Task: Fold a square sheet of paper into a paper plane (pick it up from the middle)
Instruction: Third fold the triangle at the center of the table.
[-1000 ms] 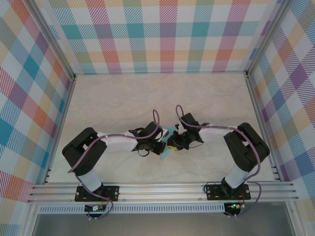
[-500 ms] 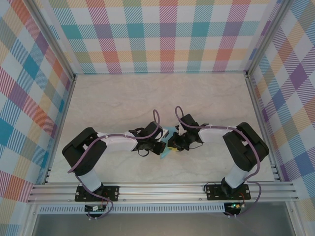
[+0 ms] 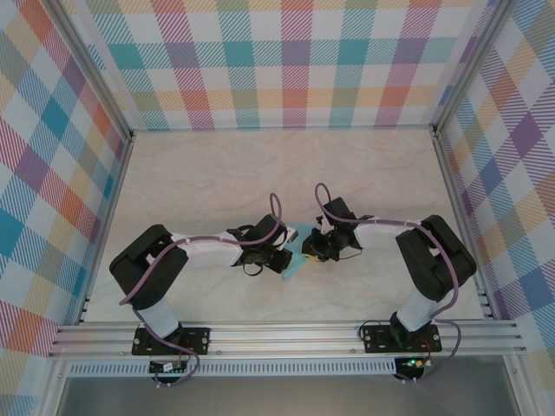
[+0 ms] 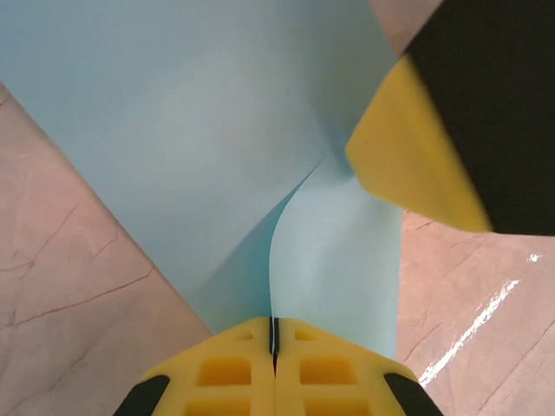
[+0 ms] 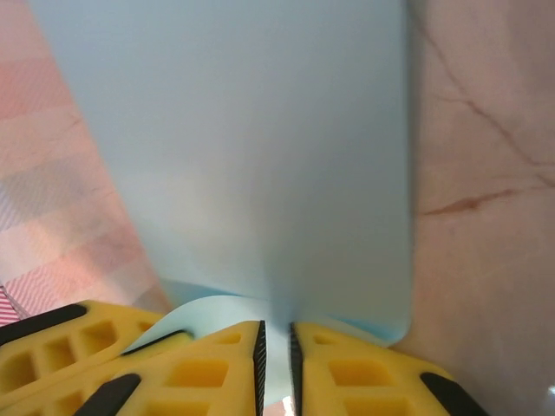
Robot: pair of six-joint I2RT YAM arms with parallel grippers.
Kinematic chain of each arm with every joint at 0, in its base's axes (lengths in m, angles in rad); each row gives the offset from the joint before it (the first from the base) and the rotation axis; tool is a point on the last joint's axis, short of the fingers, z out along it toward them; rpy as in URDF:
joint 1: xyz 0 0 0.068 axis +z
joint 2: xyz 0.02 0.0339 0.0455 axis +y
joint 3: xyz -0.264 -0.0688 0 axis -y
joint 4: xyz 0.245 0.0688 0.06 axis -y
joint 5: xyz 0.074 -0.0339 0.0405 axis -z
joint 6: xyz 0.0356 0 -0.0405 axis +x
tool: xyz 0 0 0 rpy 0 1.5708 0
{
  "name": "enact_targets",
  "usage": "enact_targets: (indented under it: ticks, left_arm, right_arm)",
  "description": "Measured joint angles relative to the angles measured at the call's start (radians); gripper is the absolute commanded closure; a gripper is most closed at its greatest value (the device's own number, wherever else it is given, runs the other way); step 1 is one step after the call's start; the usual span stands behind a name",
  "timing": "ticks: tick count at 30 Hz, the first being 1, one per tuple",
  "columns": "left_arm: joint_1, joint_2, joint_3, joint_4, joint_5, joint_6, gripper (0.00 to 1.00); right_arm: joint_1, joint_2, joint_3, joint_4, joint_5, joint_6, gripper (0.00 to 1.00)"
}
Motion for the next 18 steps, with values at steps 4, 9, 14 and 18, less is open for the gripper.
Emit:
enact_targets:
  ticks: [4,9,14,18]
  left_arm:
    - [0.001,0.0,0.002,-0.005,0.0,0.0,0.96]
    - [0.001,0.0,0.003,-0.007,0.0,0.0,0.96]
    - [0.001,0.0,0.003,-0.007,0.0,0.0,0.96]
    - [0.001,0.0,0.003,-0.007,0.0,0.0,0.96]
  right_arm:
    - [-0.005,0.0,-0.003,0.016,-0.009,0.001,0.82]
    - [-0.011,-0.035,-0.003,0.002,-0.005,-0.001,0.78]
    - [-0.039,-0.065,-0.002,0.003,-0.005,-0.003,0.78]
    - [-0.05,-0.042,-0.003,0.014,-0.005,-0.003,0.79]
